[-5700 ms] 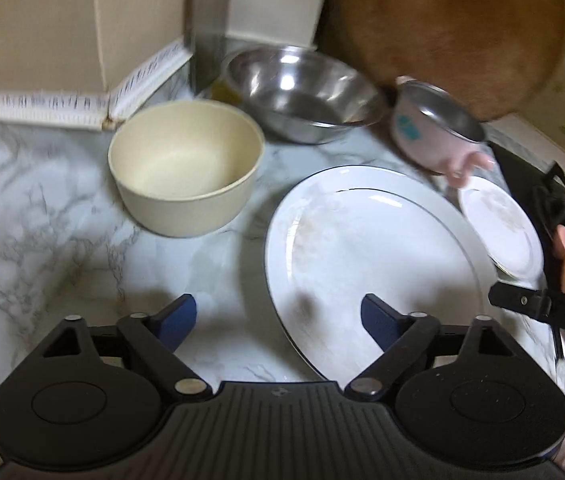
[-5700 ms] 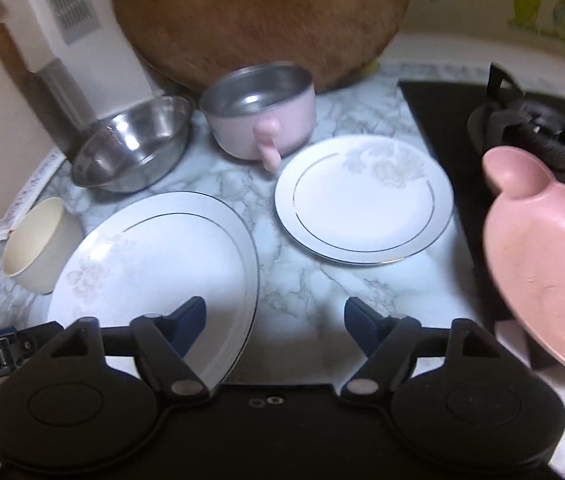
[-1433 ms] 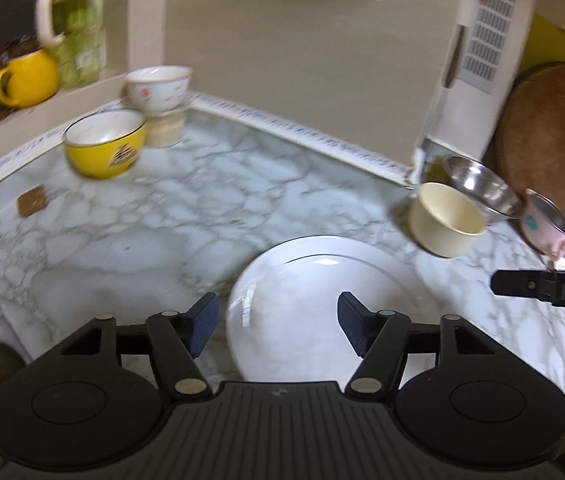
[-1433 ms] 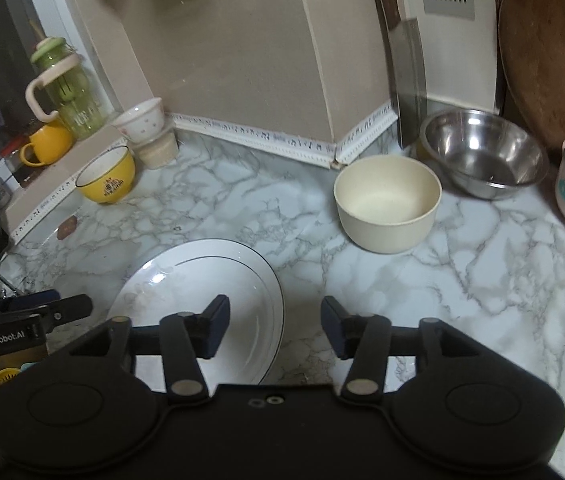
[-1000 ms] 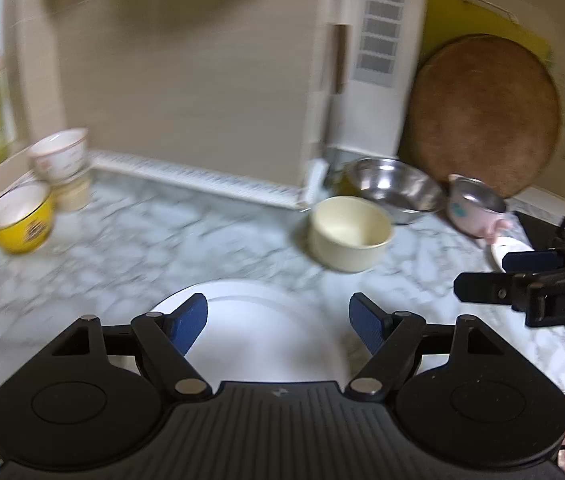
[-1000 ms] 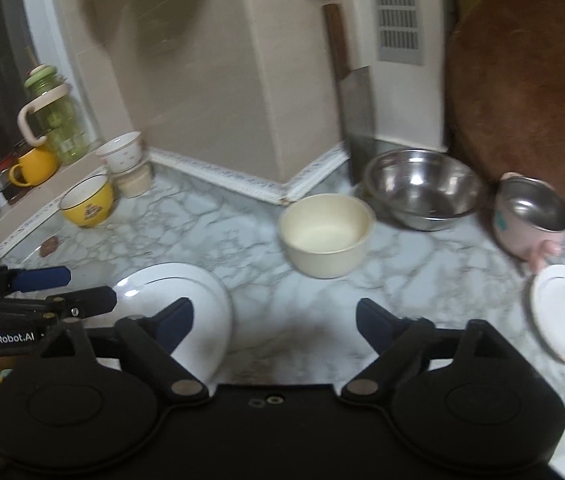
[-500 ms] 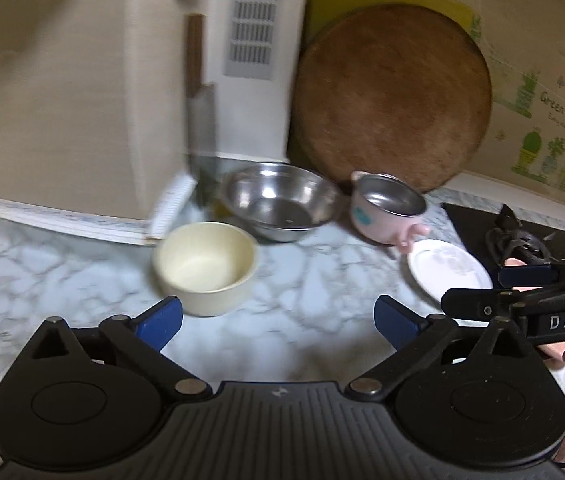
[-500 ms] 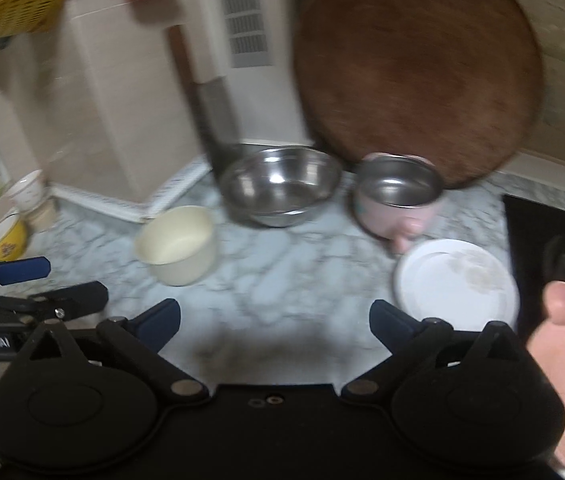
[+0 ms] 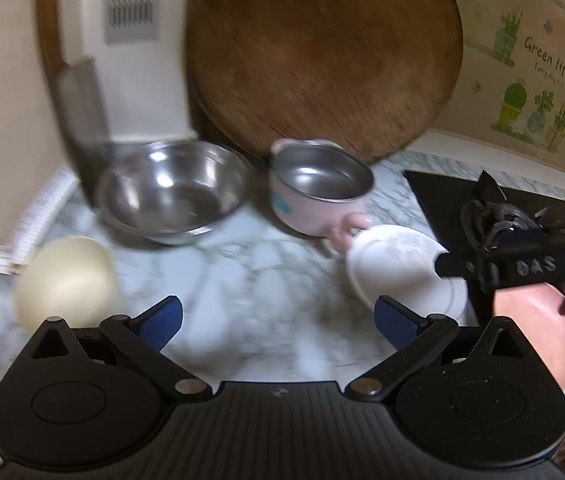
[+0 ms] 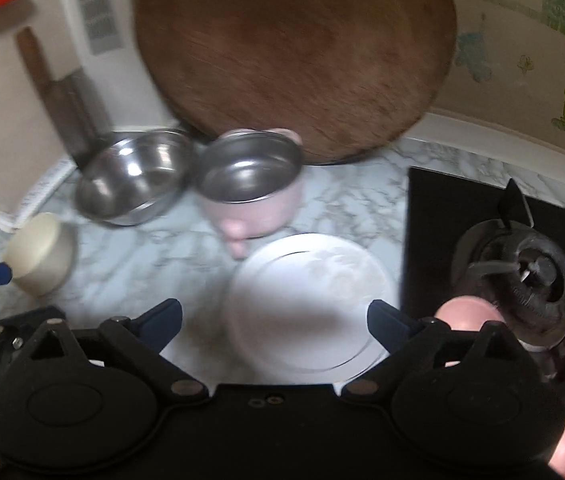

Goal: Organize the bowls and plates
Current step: 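Move both grippers back toward the small white floral plate, then close both grippers on the small white floral plate rim and lift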

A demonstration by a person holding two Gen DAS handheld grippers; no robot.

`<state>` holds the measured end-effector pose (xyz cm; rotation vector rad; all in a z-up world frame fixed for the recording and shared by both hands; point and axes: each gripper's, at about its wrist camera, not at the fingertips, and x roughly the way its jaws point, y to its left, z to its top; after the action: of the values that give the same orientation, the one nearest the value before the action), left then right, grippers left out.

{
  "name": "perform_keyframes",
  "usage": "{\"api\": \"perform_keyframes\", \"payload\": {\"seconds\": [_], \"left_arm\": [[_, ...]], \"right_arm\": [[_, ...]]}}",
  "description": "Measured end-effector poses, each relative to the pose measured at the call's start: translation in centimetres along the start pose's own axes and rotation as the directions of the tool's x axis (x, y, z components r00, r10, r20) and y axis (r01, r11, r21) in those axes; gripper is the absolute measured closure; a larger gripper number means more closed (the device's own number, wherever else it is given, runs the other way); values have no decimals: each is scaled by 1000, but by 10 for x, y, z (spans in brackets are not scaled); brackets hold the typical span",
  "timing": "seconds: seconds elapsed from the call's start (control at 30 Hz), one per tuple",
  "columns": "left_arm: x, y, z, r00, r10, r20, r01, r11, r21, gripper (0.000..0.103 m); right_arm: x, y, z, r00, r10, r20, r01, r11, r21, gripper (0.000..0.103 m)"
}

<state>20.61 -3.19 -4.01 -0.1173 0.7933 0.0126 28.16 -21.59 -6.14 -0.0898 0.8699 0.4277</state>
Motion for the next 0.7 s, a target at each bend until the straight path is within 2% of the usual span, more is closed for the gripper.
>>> {"api": "perform_keyframes", "payload": {"seconds": [0.13, 0.3, 0.47, 0.57, 0.63, 0.67, 0.7], "left_arm": [[31, -20, 6, 999, 7, -47, -7, 1000, 12, 0], [66, -36, 12, 994, -19, -111, 15, 999, -37, 0], [96, -44, 14, 984, -59, -168, 45, 995, -85, 1], [109, -41, 15, 970, -121, -209, 91, 984, -152, 11], [116, -42, 16, 967, -125, -221, 89, 982, -164, 20], [119, -43, 16, 964, -132, -229, 95, 981, -168, 29], [123, -43, 16, 960, -145, -240, 103, 979, -178, 31]], "right_arm": [[21, -30, 17, 999, -25, -40, 25, 1000, 9, 6], [47, -56, 34, 996, -15, -90, 17, 1000, 23, 11], [76, -72, 42, 986, 7, -166, -5, 1000, 12, 25], [90, -84, 45, 978, 33, -205, -25, 999, 42, 29], [95, -90, 46, 973, 58, -223, -46, 997, 59, 36], [96, -90, 46, 973, 62, -223, -52, 997, 54, 37], [96, -90, 47, 973, 60, -224, -51, 998, 47, 38]]}}
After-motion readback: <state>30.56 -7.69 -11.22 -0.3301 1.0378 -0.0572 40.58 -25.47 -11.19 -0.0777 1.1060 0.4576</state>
